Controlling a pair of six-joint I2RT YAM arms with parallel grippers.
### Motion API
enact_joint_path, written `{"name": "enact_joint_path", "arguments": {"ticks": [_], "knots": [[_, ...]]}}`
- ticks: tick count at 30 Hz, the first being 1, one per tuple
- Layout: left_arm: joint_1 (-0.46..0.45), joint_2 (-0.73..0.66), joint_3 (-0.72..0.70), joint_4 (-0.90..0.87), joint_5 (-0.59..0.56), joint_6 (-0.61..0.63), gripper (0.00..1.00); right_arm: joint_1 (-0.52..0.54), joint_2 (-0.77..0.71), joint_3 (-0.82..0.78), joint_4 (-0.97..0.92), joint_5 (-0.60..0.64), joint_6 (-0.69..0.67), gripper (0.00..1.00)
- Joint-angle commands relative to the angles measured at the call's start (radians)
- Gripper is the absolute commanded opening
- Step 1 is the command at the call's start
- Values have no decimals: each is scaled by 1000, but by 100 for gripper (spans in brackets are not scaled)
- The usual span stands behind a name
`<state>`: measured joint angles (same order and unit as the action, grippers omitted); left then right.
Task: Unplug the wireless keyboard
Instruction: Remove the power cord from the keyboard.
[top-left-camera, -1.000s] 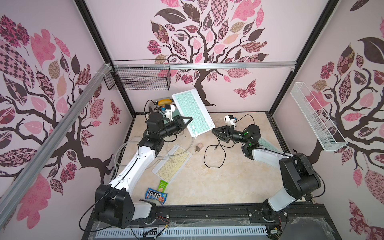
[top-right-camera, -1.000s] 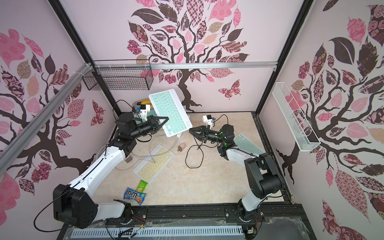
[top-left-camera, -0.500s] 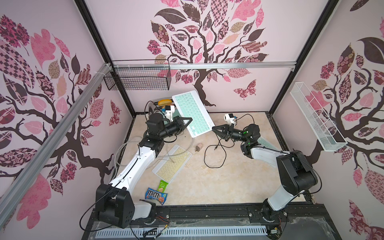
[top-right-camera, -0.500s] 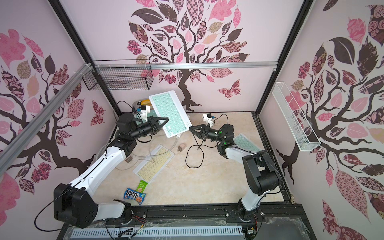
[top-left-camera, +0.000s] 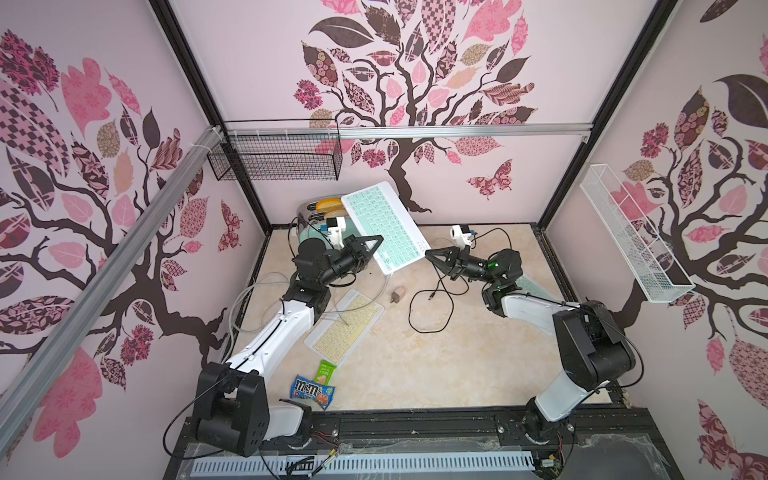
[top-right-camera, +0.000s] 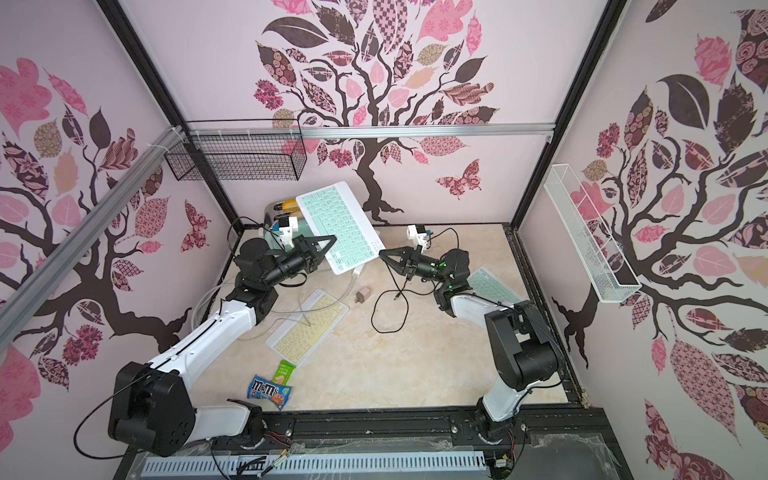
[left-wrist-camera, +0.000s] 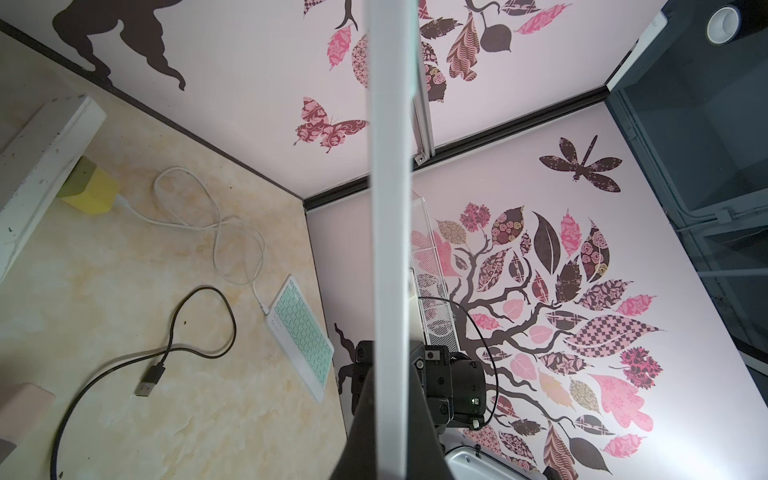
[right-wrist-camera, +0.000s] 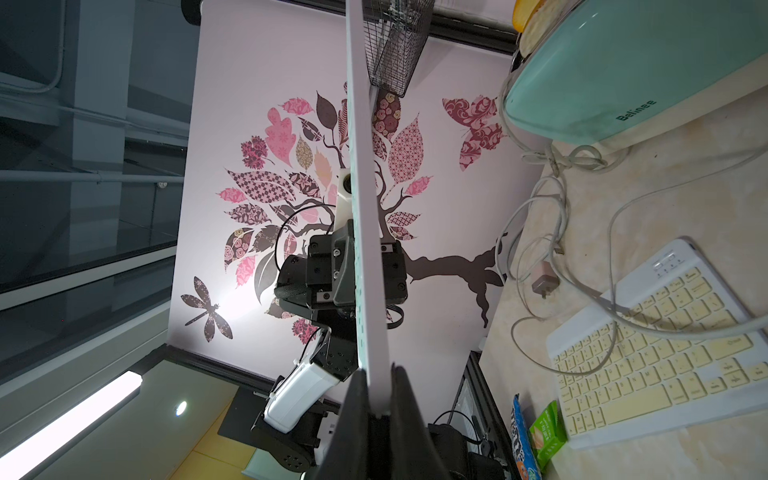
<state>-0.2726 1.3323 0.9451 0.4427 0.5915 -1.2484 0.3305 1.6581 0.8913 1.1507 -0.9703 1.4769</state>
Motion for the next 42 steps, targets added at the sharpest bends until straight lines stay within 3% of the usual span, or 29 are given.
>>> {"name": "enact_joint_path", "arguments": {"ticks": [1,4,7,12,18,26,34,38,42], "knots": [[20,-18,31,180,-161,-47,0,7,2,14,37,-32,1,2],[20,-21,46,134,-148,-27,0,7,1,12,32,-33,1,6],[21,-27,34,135,-158,-26,0,6,-3,7,27,-40,-8,0],[21,-34,6,184,-201,-55,0,7,-15,3,-9,-55,-51,0],[26,-74,-27,194,-263,-25,0,5,-18,30,-75,-108,-94,0],[29,-61,-63,300,-361,-82,0,7,-24,45,-77,-198,-114,0],[43,-79,-69,316,-396,-74,0,6,-67,49,-70,-264,-159,0],[42,-77,-73,349,-412,-94,0,6,-106,59,-242,-199,-265,0],[42,-102,-87,334,-474,-97,0,13,-86,75,-254,-87,-235,0]]}}
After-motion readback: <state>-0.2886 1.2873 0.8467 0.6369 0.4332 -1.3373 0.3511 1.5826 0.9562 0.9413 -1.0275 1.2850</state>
